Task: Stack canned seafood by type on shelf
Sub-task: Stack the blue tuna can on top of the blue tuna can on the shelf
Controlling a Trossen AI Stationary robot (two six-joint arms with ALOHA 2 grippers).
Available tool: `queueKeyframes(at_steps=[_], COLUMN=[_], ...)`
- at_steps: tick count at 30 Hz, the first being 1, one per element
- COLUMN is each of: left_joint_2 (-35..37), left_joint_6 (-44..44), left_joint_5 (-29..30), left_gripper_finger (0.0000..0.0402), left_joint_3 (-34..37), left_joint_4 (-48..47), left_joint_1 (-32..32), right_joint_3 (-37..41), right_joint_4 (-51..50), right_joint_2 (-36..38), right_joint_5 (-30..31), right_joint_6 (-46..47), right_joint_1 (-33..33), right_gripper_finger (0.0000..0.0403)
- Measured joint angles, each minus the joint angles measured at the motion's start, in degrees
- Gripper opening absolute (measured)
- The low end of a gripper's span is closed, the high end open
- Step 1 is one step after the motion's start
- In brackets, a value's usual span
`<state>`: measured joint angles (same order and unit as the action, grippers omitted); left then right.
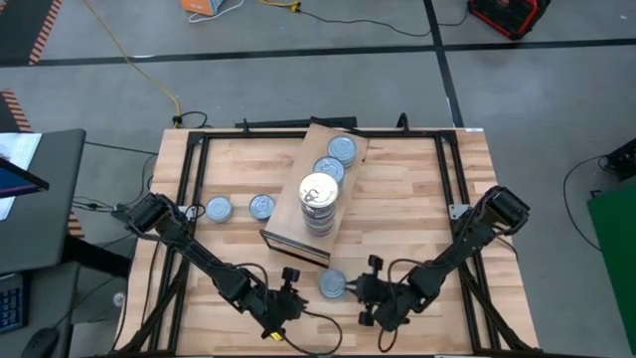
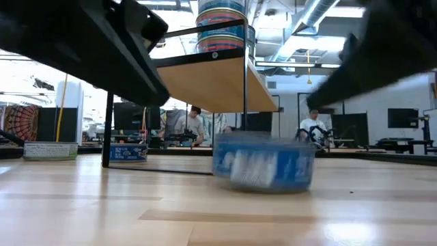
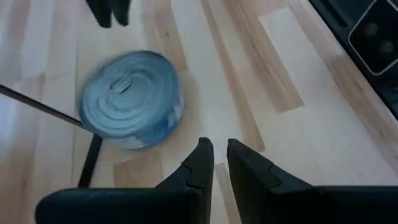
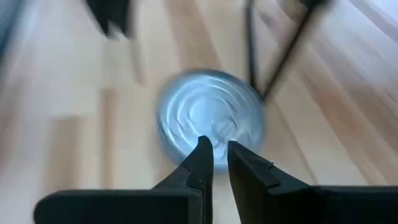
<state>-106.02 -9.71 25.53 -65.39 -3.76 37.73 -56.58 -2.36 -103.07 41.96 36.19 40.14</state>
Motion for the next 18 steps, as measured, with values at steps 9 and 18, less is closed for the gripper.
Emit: queueKeyframes(at_steps=[9,18], left_joint_2=[-0.11,-0.11], left_joint_6=[-3.24,-2.70], left_joint_5=[-1.67,-5.16], left_gripper_finger=[0.0045,0.0045], left_joint_3=[0.04,0.04], left_joint_4=[0.06,0.20], left_joint_1=[-2.65,-2.82], right_joint_3=[-0.04,-0.13], right_joint_4=[8.69,2.98], right_joint_2=[-3.23,-5.63], right_joint_5=[-5.71,-8.65], right_joint_6=[-5.05,1.85], right_joint_1=[-2.53,-2.72], right_gripper_finger=[0.0079,0.0079])
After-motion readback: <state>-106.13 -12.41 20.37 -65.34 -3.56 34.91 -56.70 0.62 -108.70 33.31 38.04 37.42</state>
